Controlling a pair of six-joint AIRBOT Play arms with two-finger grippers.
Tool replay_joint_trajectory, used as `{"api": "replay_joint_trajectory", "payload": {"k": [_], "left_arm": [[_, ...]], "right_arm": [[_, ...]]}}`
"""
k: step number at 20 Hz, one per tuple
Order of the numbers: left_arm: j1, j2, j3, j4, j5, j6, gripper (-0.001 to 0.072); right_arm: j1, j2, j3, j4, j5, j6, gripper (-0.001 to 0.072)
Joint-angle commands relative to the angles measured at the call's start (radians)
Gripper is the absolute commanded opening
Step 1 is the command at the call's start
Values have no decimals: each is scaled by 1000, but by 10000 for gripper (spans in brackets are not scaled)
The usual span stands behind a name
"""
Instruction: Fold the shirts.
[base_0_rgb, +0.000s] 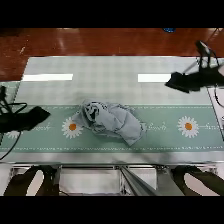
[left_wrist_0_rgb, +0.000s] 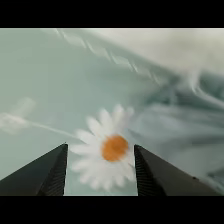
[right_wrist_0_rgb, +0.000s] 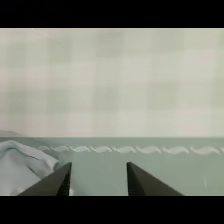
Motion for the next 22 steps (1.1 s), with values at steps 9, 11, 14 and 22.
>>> {"api": "replay_joint_trajectory", "payload": {"k": [9,11,14,22], "left_arm": [[-75,-406,-101,-461,189,260,509],[-76,-446,-80,-468,226,266,509],[-76,-513,-7,-467,237,329,509],[-202,-747,111,-450,42,410,508]], "right_arm": [[-143,275,-555,129,-55,-57,406],[-143,275,-557,132,-45,-57,406],[-143,275,-557,135,-45,-57,406],[-143,275,-560,151,-41,-56,406]]}}
